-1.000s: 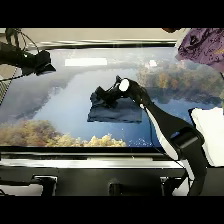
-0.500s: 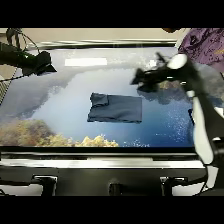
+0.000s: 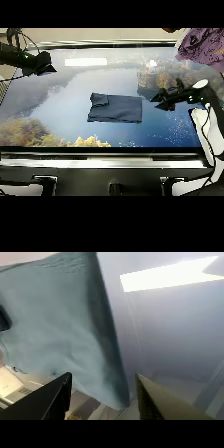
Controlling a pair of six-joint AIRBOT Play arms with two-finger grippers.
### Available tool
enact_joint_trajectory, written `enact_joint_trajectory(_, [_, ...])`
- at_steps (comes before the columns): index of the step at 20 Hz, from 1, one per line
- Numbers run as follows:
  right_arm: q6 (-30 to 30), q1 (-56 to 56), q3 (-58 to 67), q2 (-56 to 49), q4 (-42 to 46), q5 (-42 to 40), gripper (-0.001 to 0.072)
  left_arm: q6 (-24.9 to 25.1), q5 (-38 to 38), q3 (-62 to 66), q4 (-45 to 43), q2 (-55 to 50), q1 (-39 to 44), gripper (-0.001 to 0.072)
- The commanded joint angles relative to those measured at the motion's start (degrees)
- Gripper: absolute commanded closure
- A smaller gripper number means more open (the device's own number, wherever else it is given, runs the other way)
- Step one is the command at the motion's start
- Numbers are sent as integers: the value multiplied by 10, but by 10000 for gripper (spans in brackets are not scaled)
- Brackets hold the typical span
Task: Fold the clothes and pants, and hang the long-sleeved shirts on hangers.
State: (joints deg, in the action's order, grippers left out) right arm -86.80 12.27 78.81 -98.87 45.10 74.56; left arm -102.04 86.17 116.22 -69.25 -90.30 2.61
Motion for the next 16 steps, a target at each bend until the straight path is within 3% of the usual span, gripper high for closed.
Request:
enact_joint_trajectory(1, [46,-14,-34,-38,-44,-27,238,0,0,0,0,-1,0,691])
enact_joint_trajectory(6, [61,-71,-34,-72,-62,-64,247,0,0,0,0,-1,0,691])
enact_joint_trajectory(12, [60,-97,-34,-70,-77,-82,680,2,0,0,0,-1,0,692])
enact_joint_trajectory(14, [58,-93,-27,-60,-78,-90,682,3,0,0,0,-1,0,691])
enact_joint_trajectory(16, [17,-74,4,-50,-63,-91,683,7,0,0,0,-1,0,691])
